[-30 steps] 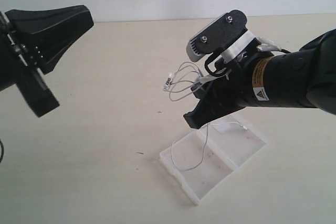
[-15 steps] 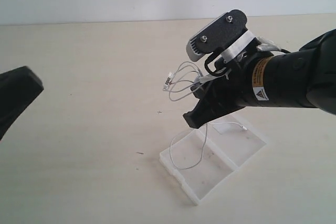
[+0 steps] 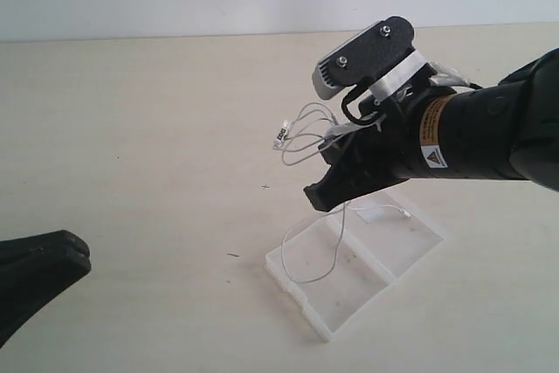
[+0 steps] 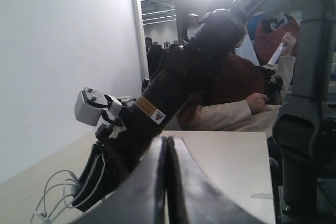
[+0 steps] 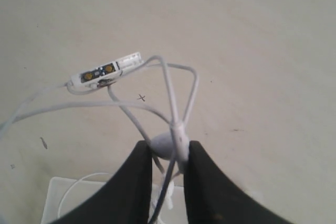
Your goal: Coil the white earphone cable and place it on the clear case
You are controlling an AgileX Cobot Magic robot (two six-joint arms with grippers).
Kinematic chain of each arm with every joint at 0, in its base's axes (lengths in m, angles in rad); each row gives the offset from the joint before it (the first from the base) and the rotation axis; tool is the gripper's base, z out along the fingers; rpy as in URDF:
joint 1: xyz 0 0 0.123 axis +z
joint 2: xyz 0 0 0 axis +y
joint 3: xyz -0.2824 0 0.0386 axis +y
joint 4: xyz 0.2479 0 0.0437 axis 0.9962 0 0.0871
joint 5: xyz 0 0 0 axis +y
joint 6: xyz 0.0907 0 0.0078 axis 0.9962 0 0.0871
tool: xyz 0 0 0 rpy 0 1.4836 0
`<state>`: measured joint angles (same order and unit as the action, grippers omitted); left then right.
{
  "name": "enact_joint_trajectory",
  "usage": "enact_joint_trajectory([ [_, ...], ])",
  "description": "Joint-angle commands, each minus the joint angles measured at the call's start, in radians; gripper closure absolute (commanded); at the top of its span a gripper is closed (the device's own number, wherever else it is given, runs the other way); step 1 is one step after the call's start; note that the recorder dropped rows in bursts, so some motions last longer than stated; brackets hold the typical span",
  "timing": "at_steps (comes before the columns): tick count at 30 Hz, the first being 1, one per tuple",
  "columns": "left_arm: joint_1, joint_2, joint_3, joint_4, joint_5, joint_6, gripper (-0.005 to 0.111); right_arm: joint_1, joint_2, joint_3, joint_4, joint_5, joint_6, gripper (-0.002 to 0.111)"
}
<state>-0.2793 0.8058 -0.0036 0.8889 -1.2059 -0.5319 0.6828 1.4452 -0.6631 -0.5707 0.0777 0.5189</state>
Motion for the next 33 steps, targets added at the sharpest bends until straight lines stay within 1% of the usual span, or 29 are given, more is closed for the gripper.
enact_joint_trajectory([
  [1,0.002,-0.004,0.004,-0.001,-0.015,0.004,0.107,0.001,0.004,-0.002,-0.002,0.039,0.01,0.108],
  [4,0.002,-0.004,0.004,-0.001,-0.015,0.004,0.107,0.001,0.004,-0.002,0.043,0.049,-0.009,0.108],
  [6,0.002,-0.004,0.004,-0.001,-0.015,0.004,0.107,0.001,0.004,-0.002,0.147,0.036,-0.106,0.108],
  [8,0.002,-0.004,0.004,-0.001,-0.015,0.004,0.107,0.001,0.004,-0.002,0.282,0.022,-0.238,0.108],
  [11,0.002,-0.004,0.004,-0.001,-0.015,0.004,0.107,0.001,0.004,-0.002,0.553,-0.013,-0.535,0.108],
  [12,0.002,-0.004,0.004,-0.001,-0.015,0.004,0.107,0.001,0.004,-0.002,0.672,-0.023,-0.656,0.108],
  [15,0.002,-0.004,0.004,-0.001,-0.015,0.004,0.107,0.001,0.005,-0.002,0.835,-0.043,-0.799,0.108],
  [18,0.002,-0.004,0.004,-0.001,-0.015,0.004,0.107,0.001,0.02,0.015,0.86,-0.101,-0.827,0.108],
  [19,0.002,-0.004,0.004,-0.001,-0.015,0.004,0.107,0.001,0.033,0.052,0.865,-0.183,-0.827,0.108],
  [20,0.002,-0.004,0.004,-0.001,-0.015,0.004,0.107,0.001,0.035,0.071,0.885,-0.217,-0.827,0.108],
  [21,0.002,-0.004,0.004,-0.001,-0.015,0.004,0.107,0.001,0.037,0.123,0.911,-0.313,-0.832,0.108],
  [23,0.002,-0.004,0.004,-0.001,-0.015,0.004,0.107,0.001,0.036,0.18,0.913,-0.393,-0.83,0.108],
  [25,0.002,-0.004,0.004,-0.001,-0.015,0.004,0.107,0.001,0.036,0.204,0.913,-0.39,-0.83,0.108],
  [28,0.002,-0.004,0.004,-0.001,-0.015,0.004,0.107,0.001,0.036,0.235,0.913,-0.462,-0.83,0.108],
  [33,0.002,-0.004,0.004,-0.001,-0.015,0.004,0.107,0.001,0.036,0.239,0.911,-0.454,-0.83,0.108],
])
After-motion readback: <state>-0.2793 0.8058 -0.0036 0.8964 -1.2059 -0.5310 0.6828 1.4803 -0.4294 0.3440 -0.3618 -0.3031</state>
